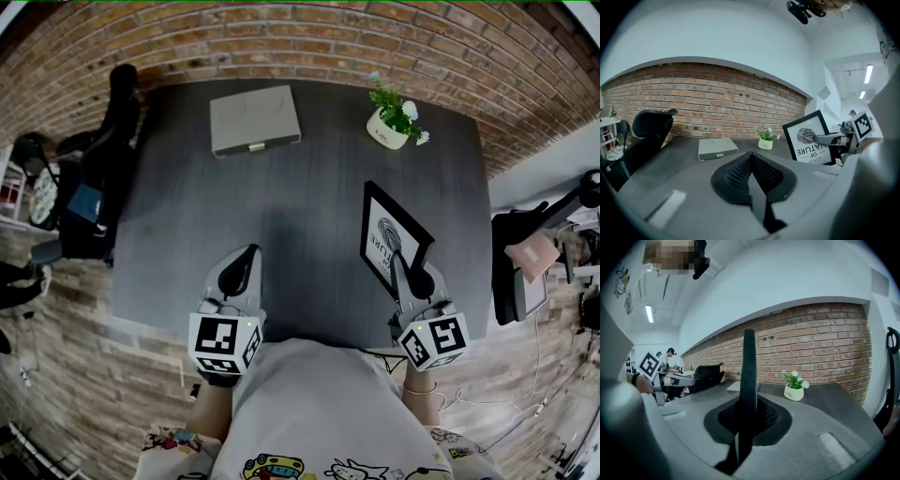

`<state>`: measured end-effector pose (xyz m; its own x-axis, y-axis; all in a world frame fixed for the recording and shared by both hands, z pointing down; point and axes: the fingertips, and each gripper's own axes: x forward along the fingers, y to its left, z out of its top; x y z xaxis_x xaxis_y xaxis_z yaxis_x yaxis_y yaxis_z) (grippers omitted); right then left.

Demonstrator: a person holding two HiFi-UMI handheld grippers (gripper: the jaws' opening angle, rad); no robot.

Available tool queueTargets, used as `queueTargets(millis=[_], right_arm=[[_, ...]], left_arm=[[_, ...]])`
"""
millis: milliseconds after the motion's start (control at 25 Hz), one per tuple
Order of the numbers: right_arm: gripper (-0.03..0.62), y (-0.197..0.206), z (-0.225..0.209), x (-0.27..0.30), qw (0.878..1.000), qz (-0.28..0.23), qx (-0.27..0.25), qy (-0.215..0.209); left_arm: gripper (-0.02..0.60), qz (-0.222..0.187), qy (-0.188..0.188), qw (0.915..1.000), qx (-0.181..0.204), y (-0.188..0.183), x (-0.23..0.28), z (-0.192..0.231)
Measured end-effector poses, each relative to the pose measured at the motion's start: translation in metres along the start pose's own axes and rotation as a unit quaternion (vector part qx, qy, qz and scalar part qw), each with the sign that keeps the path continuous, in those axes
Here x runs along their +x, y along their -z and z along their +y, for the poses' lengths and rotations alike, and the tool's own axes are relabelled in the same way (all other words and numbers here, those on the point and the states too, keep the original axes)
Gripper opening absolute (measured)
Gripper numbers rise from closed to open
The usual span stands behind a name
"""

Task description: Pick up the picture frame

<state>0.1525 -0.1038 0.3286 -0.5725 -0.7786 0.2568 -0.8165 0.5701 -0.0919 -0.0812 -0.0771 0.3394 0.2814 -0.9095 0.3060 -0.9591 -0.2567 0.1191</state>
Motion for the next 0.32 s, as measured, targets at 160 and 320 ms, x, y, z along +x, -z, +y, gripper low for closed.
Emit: queueTargets(millis=[160,320], right_arm=[[0.012,0.0000,0.0004,0.0015,1.000,0.001,-0.002,-0.004],[0.012,-0.0017,0.0013,0.0021,1.000,0.003,-0.004,-0.006]], left_arm=[[0.014,-0.001,-0.002,1.0000,0.001,0.0001,0.0008,-0.0003],[0.014,0.000,-0.003,1.0000,0.001,0.0000,0.0012,-0.0012]])
